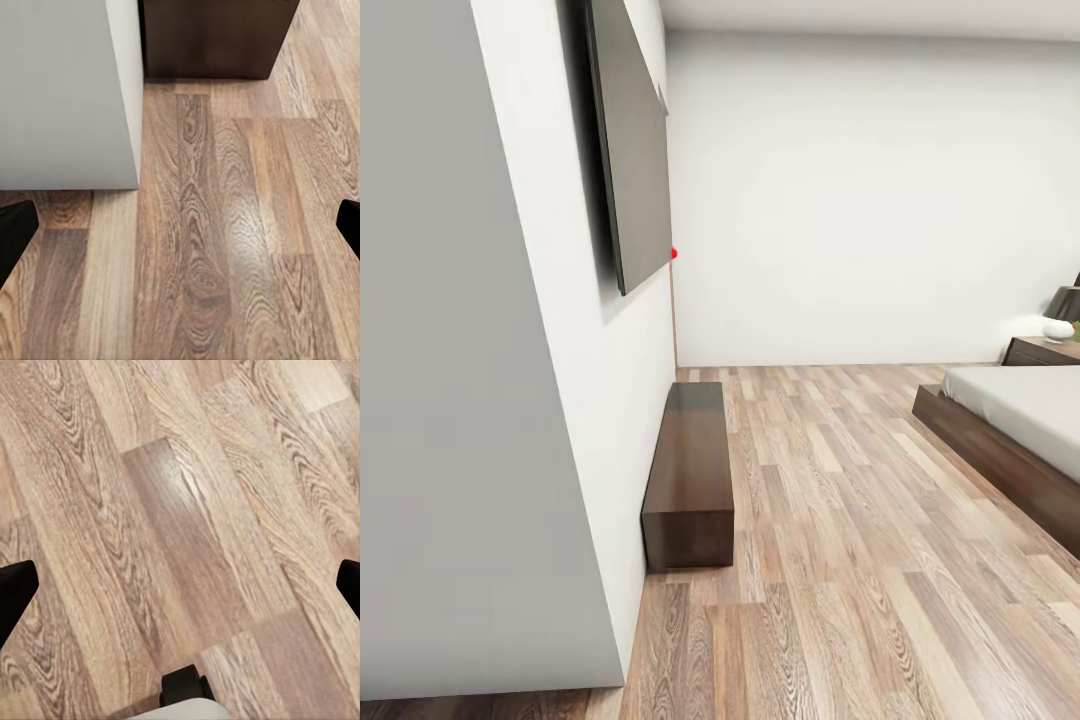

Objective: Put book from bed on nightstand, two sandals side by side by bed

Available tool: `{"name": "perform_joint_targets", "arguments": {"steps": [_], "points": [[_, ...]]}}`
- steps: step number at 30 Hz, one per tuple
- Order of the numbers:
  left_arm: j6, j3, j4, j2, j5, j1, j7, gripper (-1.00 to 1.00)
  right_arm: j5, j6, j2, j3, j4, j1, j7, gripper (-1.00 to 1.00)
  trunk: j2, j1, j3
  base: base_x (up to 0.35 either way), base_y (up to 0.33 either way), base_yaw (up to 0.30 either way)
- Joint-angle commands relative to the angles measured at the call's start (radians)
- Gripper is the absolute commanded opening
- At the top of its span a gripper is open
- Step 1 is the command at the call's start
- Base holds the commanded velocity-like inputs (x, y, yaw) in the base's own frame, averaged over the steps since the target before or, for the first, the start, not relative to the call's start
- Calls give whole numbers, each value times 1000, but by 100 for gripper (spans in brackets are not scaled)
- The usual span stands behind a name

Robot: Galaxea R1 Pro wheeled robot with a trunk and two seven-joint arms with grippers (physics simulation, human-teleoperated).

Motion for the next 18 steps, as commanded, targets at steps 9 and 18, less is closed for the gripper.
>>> {"name": "perform_joint_targets", "arguments": {"steps": [9, 18], "points": [[-6, 1, 4, 1, 1, -1, 0, 100, -14, -9, -2, -2, 1, -1, -2, 100, -1, 0, -1, 0, 0, 0], [-7, 0, 12, 0, 2, -1, 0, 100, -13, -10, -2, 0, 1, -1, -6, 100, -1, 0, -1, 0, 0, 0]]}}
